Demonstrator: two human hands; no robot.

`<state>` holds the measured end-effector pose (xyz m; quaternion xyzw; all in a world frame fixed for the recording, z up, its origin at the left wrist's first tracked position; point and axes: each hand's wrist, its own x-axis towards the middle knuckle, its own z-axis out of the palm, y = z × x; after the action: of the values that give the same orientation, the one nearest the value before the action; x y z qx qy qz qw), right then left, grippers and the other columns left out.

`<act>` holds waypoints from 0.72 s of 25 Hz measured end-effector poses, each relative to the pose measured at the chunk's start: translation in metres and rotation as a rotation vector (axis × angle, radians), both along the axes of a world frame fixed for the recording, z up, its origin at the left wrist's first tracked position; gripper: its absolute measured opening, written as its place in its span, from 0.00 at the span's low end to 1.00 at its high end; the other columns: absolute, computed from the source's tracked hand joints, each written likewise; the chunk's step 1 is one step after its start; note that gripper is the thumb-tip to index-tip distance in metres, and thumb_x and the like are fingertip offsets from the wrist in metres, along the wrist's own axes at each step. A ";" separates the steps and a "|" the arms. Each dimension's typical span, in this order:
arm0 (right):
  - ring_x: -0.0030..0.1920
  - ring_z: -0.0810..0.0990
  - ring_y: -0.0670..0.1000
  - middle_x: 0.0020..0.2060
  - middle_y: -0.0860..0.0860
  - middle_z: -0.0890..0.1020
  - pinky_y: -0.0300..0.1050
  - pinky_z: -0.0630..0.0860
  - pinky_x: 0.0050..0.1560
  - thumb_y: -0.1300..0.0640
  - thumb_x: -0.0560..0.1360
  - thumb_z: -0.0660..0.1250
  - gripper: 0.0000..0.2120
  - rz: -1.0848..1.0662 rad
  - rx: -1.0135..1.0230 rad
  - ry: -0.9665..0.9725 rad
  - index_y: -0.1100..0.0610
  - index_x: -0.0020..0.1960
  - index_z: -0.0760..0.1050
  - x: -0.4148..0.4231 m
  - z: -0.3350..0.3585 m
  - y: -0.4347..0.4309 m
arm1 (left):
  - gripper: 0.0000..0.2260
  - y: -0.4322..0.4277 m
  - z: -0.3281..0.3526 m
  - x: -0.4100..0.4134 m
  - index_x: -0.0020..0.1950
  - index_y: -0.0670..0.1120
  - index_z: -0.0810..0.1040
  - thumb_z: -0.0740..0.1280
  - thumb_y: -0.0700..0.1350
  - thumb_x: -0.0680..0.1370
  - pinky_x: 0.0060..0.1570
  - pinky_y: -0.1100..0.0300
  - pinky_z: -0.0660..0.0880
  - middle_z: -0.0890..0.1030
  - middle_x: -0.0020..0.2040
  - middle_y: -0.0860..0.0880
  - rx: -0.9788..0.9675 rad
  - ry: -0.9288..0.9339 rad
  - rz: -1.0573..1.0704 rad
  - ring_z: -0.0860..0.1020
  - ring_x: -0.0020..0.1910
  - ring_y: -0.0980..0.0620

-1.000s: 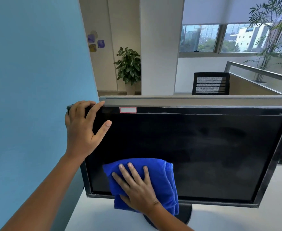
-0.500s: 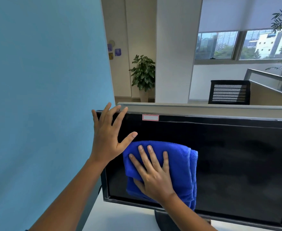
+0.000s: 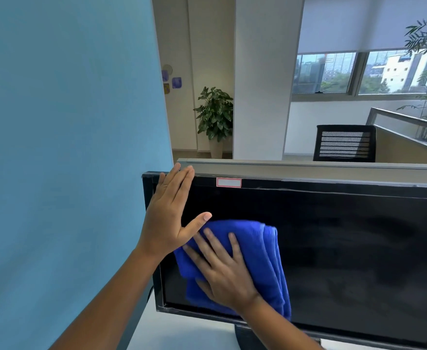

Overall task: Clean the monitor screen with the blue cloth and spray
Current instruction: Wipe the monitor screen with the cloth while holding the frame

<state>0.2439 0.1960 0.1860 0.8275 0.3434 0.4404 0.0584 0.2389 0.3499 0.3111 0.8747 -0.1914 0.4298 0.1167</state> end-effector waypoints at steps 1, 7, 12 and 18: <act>0.77 0.47 0.56 0.76 0.53 0.53 0.64 0.38 0.73 0.42 0.75 0.58 0.32 0.002 0.068 -0.013 0.52 0.76 0.56 0.004 0.020 0.009 | 0.32 0.000 0.000 -0.001 0.73 0.40 0.61 0.54 0.62 0.78 0.75 0.51 0.52 0.65 0.73 0.44 -0.006 -0.004 0.001 0.57 0.75 0.47; 0.77 0.48 0.57 0.75 0.55 0.59 0.64 0.40 0.73 0.44 0.78 0.57 0.29 0.001 0.167 -0.004 0.54 0.75 0.60 0.013 0.059 0.035 | 0.29 -0.002 0.001 -0.006 0.71 0.39 0.65 0.54 0.59 0.78 0.73 0.48 0.58 0.70 0.70 0.41 -0.037 -0.006 0.021 0.63 0.72 0.46; 0.77 0.48 0.56 0.76 0.54 0.56 0.63 0.38 0.74 0.42 0.76 0.56 0.32 -0.019 -0.065 0.031 0.53 0.76 0.56 -0.001 -0.008 0.013 | 0.26 -0.004 0.002 -0.005 0.69 0.38 0.67 0.58 0.55 0.78 0.74 0.58 0.53 0.72 0.67 0.41 -0.049 -0.043 0.001 0.65 0.70 0.46; 0.77 0.50 0.54 0.77 0.52 0.55 0.60 0.37 0.74 0.36 0.77 0.51 0.33 -0.016 -0.073 0.039 0.51 0.76 0.56 -0.010 -0.030 -0.008 | 0.18 -0.015 0.005 -0.002 0.62 0.38 0.73 0.58 0.50 0.80 0.68 0.45 0.66 0.77 0.59 0.41 -0.139 -0.123 0.061 0.73 0.63 0.43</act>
<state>0.2344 0.1883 0.1559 0.8359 0.3537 0.4110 0.0853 0.2365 0.3345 0.3162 0.8418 -0.1411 0.4983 0.1522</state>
